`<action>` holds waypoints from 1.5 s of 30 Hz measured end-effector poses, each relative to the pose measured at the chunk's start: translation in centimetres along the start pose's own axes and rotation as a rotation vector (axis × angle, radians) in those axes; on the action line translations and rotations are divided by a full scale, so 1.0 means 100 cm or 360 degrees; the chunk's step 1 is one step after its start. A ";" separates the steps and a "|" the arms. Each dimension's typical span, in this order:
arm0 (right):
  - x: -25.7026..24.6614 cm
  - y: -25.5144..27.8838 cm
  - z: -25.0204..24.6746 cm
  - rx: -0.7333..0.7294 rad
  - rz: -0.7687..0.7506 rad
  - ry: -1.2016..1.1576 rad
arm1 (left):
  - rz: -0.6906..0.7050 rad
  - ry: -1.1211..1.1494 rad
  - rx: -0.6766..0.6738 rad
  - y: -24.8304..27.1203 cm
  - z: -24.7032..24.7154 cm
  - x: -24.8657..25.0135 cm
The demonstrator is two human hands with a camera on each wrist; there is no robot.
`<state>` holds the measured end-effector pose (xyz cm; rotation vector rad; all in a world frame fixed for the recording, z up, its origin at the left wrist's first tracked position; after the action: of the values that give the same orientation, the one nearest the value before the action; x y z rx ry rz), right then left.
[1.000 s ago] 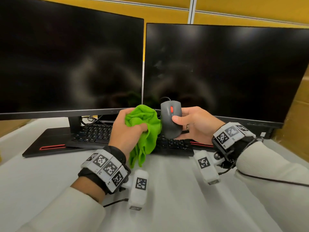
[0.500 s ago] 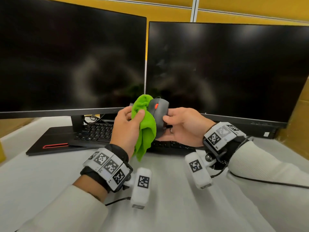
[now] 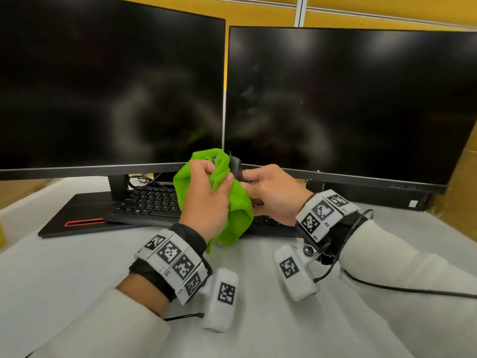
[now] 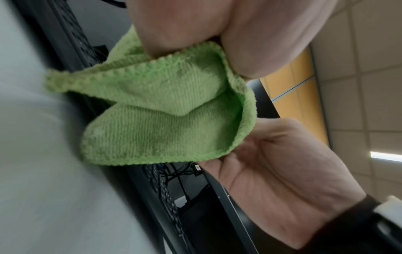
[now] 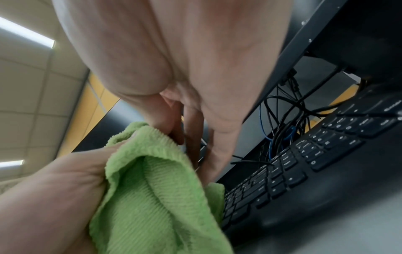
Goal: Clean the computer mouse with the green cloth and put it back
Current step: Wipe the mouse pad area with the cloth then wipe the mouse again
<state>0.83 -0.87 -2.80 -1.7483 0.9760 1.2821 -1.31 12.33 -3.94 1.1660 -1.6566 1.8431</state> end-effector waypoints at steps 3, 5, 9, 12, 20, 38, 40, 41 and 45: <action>0.004 0.001 0.001 0.0007 0.0046 0.0003 | -0.0017 -0.0083 -0.0062 0.002 0.004 -0.004; 0.003 0.002 0.004 -0.0010 0.0024 -0.0076 | 0.0012 -0.0084 -0.0056 0.003 0.006 -0.002; 0.001 0.005 0.010 -0.0027 0.0014 -0.0105 | 0.0006 -0.0066 0.0042 -0.003 -0.004 -0.003; 0.003 0.010 0.010 -0.0114 0.0080 -0.0140 | -0.0047 -0.0060 0.0092 -0.009 -0.013 -0.007; 0.003 0.030 -0.020 -0.0285 0.0088 -0.0551 | -0.0251 0.0011 0.0276 -0.014 -0.028 -0.022; 0.006 0.026 -0.029 0.0166 -0.0030 -0.0008 | 0.0268 -0.0304 0.0104 -0.005 -0.016 0.017; 0.002 0.024 -0.013 0.0097 -0.0068 0.0115 | 0.0320 -0.0352 0.0047 -0.002 -0.013 0.019; -0.001 0.024 -0.005 0.0052 -0.0089 0.0191 | 0.0304 -0.0376 0.0029 -0.002 -0.013 0.019; -0.005 0.027 0.019 -0.0097 -0.0167 0.0381 | 0.0225 -0.0530 0.0189 -0.014 -0.030 0.016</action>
<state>-2.44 -0.33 -3.11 -2.0071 0.9707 1.0631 -2.04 15.10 -1.67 1.5098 -1.8695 1.9373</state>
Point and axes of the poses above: each hand's wrist, its own y-axis away from the middle knuckle, its own z-axis out of the palm, x = y × z, the point moved 6 cm from there along -y, towards the middle knuckle
